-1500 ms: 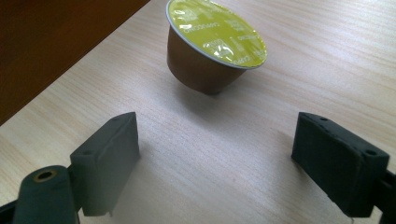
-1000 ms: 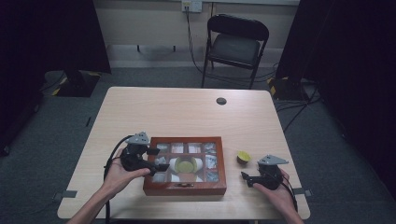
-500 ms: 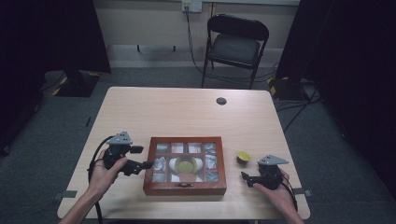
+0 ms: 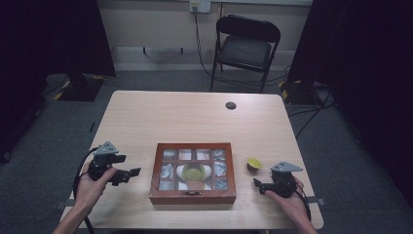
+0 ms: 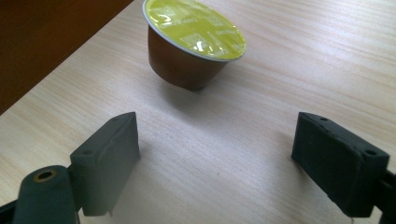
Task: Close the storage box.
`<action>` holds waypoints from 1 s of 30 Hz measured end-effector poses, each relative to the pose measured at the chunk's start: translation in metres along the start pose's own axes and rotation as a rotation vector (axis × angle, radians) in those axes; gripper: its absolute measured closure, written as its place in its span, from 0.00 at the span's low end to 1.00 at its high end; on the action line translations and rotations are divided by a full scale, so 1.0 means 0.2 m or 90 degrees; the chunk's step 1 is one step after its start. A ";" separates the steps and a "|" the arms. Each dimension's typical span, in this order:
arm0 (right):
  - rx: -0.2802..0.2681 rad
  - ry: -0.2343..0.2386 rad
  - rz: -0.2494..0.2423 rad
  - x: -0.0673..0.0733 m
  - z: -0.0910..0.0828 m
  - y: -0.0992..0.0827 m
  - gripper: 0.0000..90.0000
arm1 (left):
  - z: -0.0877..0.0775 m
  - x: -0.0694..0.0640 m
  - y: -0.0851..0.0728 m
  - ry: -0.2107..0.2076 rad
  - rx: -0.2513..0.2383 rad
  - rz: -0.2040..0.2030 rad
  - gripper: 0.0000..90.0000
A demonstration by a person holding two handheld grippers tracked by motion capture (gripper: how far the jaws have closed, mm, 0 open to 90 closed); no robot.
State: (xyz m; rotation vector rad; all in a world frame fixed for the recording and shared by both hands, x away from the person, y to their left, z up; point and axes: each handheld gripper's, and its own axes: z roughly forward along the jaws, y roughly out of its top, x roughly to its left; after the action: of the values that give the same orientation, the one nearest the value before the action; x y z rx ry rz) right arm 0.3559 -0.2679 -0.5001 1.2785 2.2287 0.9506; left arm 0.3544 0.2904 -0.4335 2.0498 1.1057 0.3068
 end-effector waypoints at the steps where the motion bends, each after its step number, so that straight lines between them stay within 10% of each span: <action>1: 0.001 -0.002 0.004 0.00 0.00 0.00 0.16 | 0.00 0.02 -0.03 0.013 0.005 -0.002 0.20; 12: 0.000 -0.015 0.014 -0.02 -0.01 -0.01 0.16 | 0.02 0.18 -0.22 0.082 0.029 -0.075 0.20; 16: 0.001 -0.019 0.019 -0.03 -0.01 -0.01 0.16 | 0.06 0.20 -0.26 0.142 0.057 -0.049 0.20; 22: -0.001 -0.028 0.024 -0.04 -0.01 -0.01 0.16 | 0.09 0.20 -0.32 0.166 0.057 -0.058 0.17; 30: -0.001 -0.038 0.034 -0.05 -0.02 -0.01 0.16 | 0.12 0.21 -0.35 0.151 0.006 -0.036 0.06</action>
State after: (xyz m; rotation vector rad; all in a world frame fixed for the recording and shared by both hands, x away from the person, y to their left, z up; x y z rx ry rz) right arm 0.3571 -0.2786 -0.5001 1.3535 2.1580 0.9203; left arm 0.3487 0.3334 -0.5072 2.0248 1.3060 0.5269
